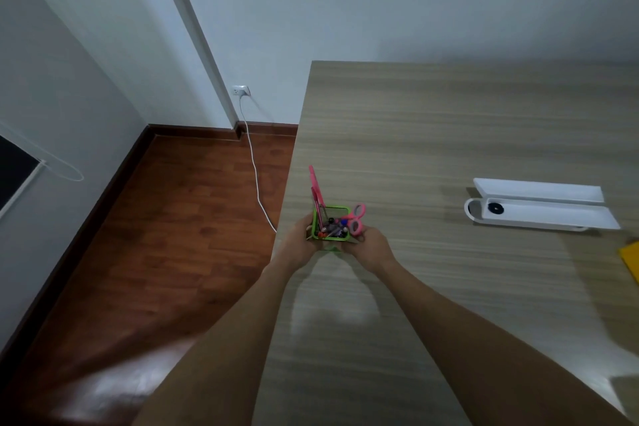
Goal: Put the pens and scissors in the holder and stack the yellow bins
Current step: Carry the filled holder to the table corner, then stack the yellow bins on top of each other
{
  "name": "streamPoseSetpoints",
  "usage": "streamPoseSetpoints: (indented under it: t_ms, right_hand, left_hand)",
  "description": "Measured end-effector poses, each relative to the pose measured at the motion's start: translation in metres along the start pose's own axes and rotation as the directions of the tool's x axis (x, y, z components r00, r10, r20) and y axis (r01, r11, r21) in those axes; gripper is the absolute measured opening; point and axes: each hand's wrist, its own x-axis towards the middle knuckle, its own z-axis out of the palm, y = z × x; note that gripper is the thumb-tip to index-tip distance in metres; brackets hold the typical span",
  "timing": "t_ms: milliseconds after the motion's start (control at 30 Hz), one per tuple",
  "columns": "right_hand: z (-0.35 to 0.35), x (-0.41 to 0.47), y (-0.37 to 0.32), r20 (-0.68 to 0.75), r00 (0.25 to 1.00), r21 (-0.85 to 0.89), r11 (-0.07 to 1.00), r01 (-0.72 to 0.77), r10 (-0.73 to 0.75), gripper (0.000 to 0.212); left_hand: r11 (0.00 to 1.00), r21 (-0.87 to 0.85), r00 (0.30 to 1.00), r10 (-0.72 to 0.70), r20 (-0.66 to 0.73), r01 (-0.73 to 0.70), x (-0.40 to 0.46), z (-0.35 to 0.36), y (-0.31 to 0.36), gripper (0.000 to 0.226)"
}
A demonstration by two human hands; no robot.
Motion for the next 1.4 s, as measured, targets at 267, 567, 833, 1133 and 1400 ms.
streamPoseSetpoints:
  t_ms: [267, 567, 833, 1133, 1400]
  right_hand:
    - [-0.010, -0.018, 0.010, 0.066, 0.998, -0.429, 0.902, 0.048, -0.022, 0.050]
    - [-0.035, -0.096, 0.055, -0.012, 0.995, -0.730, 0.681, 0.061, -0.102, 0.064]
    - [-0.099, -0.162, 0.091, -0.120, 0.988, -0.733, 0.680, -0.022, -0.098, 0.069]
    - [-0.229, -0.241, 0.151, -0.236, 0.961, -0.731, 0.678, -0.077, -0.144, 0.071]
    - [-0.338, -0.305, 0.216, -0.267, 0.944, -0.739, 0.670, -0.071, -0.194, 0.071]
  left_hand:
    - [0.906, 0.316, 0.958, -0.252, -0.137, 0.283, -0.027, 0.016, 0.004, 0.091]
    - [0.771, 0.565, 0.955, -0.261, -0.139, 0.293, -0.098, 0.094, 0.003, 0.079]
    - [0.721, 0.681, 0.991, -0.105, -0.077, 0.129, -0.130, 0.160, 0.053, 0.076]
    - [0.715, 0.697, 0.998, -0.006, -0.065, 0.049, -0.162, 0.280, 0.141, 0.078]
    - [0.710, 0.703, 0.997, 0.037, -0.074, 0.026, -0.188, 0.421, 0.217, 0.078]
